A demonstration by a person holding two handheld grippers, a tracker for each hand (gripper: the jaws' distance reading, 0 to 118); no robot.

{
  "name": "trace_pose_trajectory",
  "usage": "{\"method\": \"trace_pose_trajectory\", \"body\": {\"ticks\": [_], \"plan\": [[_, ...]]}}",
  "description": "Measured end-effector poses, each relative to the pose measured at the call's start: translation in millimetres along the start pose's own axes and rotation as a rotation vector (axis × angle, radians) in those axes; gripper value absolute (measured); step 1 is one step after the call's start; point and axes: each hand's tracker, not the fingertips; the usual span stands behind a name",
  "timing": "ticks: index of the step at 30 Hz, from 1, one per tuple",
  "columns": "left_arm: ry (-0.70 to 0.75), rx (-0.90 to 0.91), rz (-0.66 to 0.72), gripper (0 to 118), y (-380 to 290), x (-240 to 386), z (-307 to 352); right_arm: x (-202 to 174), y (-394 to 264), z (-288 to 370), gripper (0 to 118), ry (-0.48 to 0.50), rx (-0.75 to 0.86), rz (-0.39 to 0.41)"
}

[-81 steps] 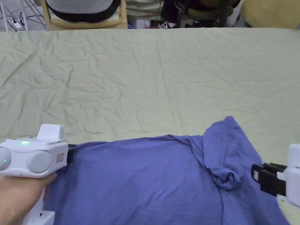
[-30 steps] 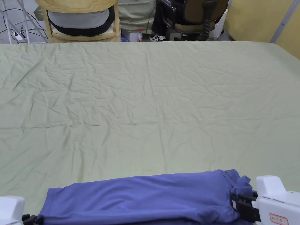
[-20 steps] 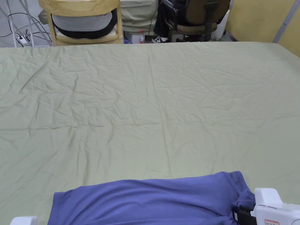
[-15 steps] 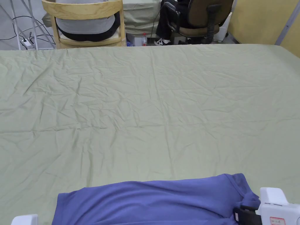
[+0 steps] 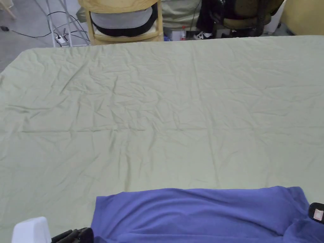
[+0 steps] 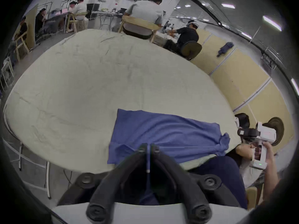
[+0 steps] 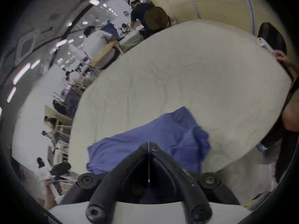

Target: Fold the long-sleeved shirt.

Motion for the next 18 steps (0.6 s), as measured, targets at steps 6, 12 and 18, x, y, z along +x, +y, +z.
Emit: {"method": "trace_pose_trajectory", "body": {"ticks": [6, 12, 18], "plan": [[-0.344, -0.123, 0.29, 118, -22.2, 61.9, -39.5, -9.9, -4.4, -34.4, 3, 0.185, -0.107, 0.038], [-0.177, -0.219, 0.331, 112, -77.5, -60.4, -139.1, -23.4, -1.3, -55.8, 3, 0.296, -0.158, 0.083], [-0.48, -0.257, 0.372, 117, -59.0, 110.3, -137.7, -27.7, 2.6, -78.0, 3, 0.327, -0.211, 0.075]]}}
